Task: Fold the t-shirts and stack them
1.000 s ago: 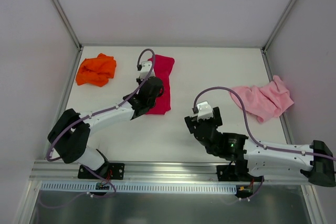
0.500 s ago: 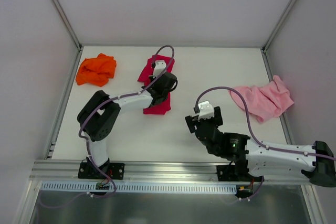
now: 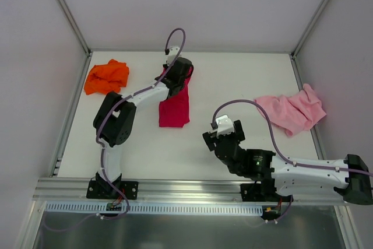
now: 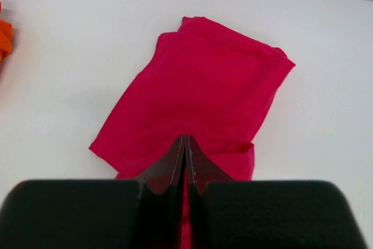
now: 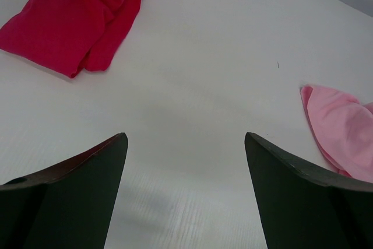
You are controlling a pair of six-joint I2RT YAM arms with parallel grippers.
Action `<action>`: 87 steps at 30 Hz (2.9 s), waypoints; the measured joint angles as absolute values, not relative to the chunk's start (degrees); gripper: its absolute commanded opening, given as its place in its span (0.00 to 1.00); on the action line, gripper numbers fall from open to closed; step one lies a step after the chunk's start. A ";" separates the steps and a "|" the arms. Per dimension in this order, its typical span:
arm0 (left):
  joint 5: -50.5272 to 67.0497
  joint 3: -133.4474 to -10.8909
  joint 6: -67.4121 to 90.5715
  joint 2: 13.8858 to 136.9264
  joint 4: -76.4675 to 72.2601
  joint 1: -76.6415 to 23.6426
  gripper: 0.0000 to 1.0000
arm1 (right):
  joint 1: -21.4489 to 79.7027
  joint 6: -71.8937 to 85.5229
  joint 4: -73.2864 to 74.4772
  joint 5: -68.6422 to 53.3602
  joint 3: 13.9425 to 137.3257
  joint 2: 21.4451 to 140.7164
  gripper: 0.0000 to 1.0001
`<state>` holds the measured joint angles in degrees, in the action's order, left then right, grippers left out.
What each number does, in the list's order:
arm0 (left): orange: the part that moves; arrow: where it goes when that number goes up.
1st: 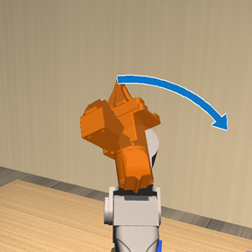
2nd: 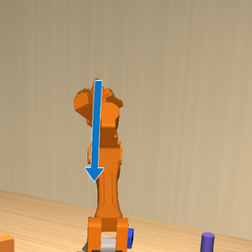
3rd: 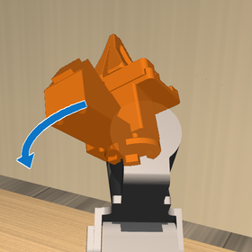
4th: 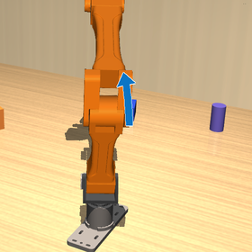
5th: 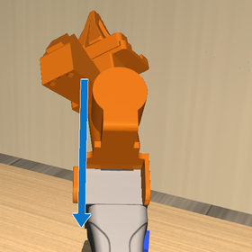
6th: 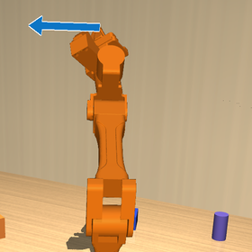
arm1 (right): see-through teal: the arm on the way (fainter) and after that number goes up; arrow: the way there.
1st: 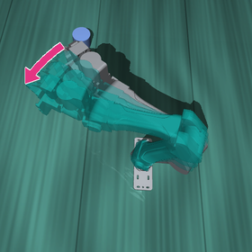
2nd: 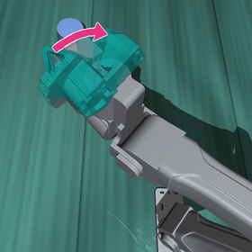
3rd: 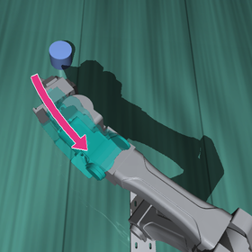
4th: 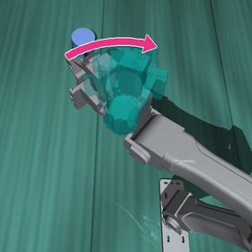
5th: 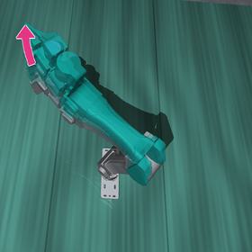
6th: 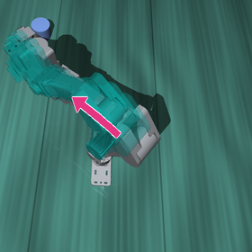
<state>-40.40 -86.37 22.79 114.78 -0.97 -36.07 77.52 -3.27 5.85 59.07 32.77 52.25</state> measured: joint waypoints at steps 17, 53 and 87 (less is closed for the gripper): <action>-45.12 -41.80 30.44 73.17 -11.16 -37.08 0.81 | 77.73 -4.08 5.80 60.27 34.28 52.21 0.87; -22.65 -17.78 34.15 71.79 -32.97 -39.03 0.81 | 77.76 -4.16 5.39 60.60 35.46 56.73 0.87; -15.16 -19.40 31.62 87.77 -48.51 -39.00 0.00 | 77.73 -5.21 5.37 61.08 36.42 58.11 0.89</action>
<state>-15.16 -19.40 31.62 87.77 -48.51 -39.00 77.73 -5.21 5.37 61.08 36.42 58.11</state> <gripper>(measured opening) 0.058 0.887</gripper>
